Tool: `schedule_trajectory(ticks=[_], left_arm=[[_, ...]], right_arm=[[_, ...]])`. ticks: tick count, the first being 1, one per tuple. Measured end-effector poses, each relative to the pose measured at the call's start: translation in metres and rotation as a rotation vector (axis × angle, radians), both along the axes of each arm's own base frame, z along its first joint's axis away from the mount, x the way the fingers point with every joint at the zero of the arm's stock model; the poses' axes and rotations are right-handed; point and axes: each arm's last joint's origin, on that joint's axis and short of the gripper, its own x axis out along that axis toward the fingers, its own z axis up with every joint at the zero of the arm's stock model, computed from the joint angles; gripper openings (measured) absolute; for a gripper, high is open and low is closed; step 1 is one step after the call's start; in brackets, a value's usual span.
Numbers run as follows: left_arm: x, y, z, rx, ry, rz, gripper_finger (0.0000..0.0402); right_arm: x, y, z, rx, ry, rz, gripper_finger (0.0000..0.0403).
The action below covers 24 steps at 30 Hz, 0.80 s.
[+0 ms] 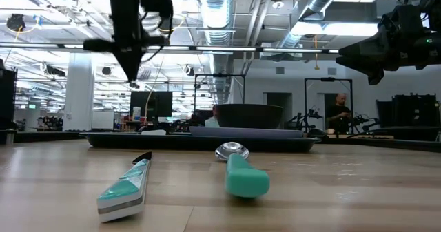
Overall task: Set up tray
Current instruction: Put the purple fork on the black napkin
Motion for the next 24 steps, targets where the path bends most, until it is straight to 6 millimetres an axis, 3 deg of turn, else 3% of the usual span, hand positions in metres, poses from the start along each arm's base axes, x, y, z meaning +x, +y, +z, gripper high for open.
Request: schedule_trajectory(ticks=[7, 24], left_arm=[[-0.014, 0.047, -0.048, -0.16, -0.035, 0.032, 0.0], [0.012, 0.077, -0.113, -0.202, -0.011, -0.069, 0.0]], right_arm=[[0.0, 0.0, 0.0, 0.0, 0.0, 0.0, 0.0137], [0.0, 0.0, 0.0, 0.0, 0.0, 0.0, 0.0137]])
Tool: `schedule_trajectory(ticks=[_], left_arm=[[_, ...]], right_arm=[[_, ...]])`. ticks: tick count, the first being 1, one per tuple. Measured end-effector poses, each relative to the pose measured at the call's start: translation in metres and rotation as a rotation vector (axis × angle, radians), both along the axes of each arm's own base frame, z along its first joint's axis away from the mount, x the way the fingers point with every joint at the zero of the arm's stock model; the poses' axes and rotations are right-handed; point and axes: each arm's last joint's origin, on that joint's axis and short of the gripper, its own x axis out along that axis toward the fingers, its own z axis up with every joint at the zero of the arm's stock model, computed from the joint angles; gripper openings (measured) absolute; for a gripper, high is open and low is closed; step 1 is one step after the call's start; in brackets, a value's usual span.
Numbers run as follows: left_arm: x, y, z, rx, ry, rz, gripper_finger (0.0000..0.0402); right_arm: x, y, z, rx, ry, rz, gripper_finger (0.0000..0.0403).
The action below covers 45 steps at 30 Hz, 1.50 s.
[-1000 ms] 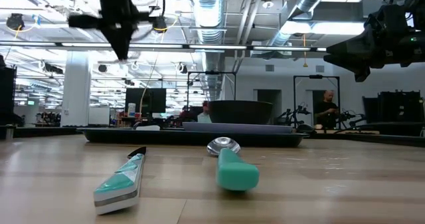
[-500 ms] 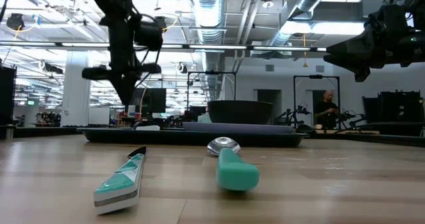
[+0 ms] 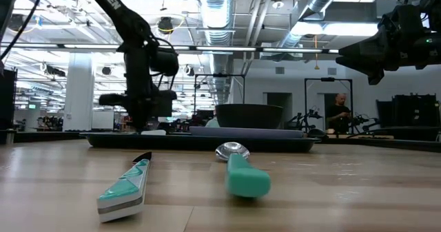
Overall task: Set up tray
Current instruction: Put the purple fork on the black napkin
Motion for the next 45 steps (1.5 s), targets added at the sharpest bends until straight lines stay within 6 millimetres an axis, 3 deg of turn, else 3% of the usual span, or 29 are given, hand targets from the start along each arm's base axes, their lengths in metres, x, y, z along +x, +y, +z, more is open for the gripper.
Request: schedule_trajectory(ticks=[9, 32, 45], left_arm=[[0.003, 0.0091, -0.0066, 0.046, -0.011, -0.003, 0.0], [0.0021, 0.0089, -0.0067, 0.026, -0.015, 0.057, 0.0015], [0.0015, 0.008, -0.0069, 0.012, -0.012, 0.057, 0.0083]], right_arm=[[0.0, 0.0, 0.0, 0.0, 0.0, 0.0, 0.0139], [0.0, 0.0, 0.0, 0.0, 0.0, 0.0, 0.0137], [0.0, 0.0, 0.0, 0.0, 0.0, 0.0, 0.0139]])
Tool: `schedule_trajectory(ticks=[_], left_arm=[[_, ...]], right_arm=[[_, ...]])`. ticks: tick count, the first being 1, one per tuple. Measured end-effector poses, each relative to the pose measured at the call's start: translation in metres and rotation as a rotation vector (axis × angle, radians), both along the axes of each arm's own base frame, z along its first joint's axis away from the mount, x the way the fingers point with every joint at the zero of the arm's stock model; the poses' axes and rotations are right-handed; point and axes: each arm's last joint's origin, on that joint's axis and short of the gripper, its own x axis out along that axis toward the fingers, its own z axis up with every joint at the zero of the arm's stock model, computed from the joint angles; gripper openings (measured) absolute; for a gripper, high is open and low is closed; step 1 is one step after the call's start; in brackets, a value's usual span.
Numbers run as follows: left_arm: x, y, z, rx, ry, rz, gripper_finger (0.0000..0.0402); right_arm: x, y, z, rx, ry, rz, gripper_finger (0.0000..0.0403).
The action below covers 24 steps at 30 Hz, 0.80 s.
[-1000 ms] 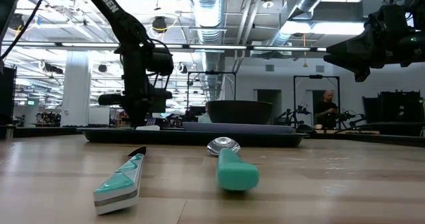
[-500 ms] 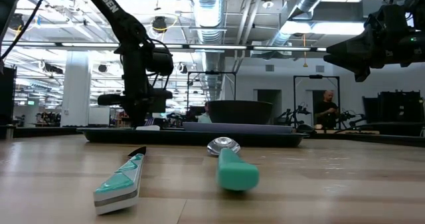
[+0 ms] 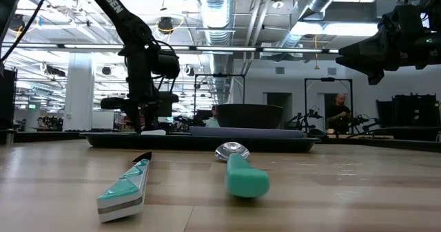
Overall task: Set up tray
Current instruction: Put the purple fork on the black napkin, then put the green spoon to the right of the purple fork on the black napkin
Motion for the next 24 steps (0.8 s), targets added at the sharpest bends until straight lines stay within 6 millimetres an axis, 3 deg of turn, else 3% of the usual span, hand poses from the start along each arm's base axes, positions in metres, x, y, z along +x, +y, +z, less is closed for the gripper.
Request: schedule_trajectory(ticks=[6, 12, 18, 24], left_arm=[[0.003, 0.001, 0.013, 0.017, -0.026, -0.022, 0.0094], [0.016, -0.018, 0.074, 0.196, -0.152, -0.087, 0.0094], [0.028, -0.086, 0.137, 0.298, -0.371, -0.126, 0.0094], [0.034, -0.172, 0.163, 0.304, -0.527, -0.063, 0.0094]], right_arm=[[0.0, 0.0, 0.0, 0.0, 0.0, 0.0, 0.0137], [0.0, 0.0, 0.0, 0.0, 0.0, 0.0, 0.0139], [0.0, 0.0, 0.0, 0.0, 0.0, 0.0, 0.0137], [0.0, 0.0, 0.0, 0.0, 0.0, 0.0, 0.0137]])
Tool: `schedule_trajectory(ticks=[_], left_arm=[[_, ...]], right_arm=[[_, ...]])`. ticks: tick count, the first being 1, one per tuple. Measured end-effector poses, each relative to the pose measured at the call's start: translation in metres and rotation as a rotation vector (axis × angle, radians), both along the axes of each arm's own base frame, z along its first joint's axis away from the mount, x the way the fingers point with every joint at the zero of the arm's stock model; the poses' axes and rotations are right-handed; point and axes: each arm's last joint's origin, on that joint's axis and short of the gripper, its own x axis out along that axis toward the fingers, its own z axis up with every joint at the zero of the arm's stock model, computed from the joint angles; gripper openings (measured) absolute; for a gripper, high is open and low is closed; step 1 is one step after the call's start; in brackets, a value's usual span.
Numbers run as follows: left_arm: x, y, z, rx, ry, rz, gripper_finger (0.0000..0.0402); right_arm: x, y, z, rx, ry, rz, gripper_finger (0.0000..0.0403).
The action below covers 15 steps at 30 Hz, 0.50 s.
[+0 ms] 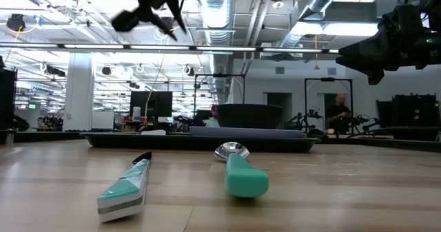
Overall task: Set up tray
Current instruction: Put the green spoon to the right of the purple fork on the black napkin
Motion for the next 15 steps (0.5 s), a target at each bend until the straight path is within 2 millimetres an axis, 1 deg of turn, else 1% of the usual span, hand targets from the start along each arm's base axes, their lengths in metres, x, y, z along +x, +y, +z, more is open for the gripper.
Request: schedule_trajectory(ticks=[4, 7, 11, 13, 15], left_arm=[[0.002, -0.055, -0.002, -0.073, -0.069, 0.029, 0.0094], [0.006, -0.09, -0.014, -0.136, -0.079, 0.051, 0.0094], [0.017, -0.126, -0.027, -0.201, -0.058, 0.047, 0.0094], [0.027, -0.14, -0.032, -0.223, -0.03, 0.032, 0.0094], [0.034, -0.151, -0.036, -0.241, 0.041, 0.02, 0.0093]], right_arm=[[0.0, 0.0, 0.0, 0.0, 0.0, 0.0, 0.0137], [0.0, 0.0, 0.0, 0.0, 0.0, 0.0, 0.0139], [0.0, 0.0, 0.0, 0.0, 0.0, 0.0, 0.0138], [0.0, 0.0, 0.0, 0.0, 0.0, 0.0, 0.0137], [0.0, 0.0, 0.0, 0.0, 0.0, 0.0, 0.0137]])
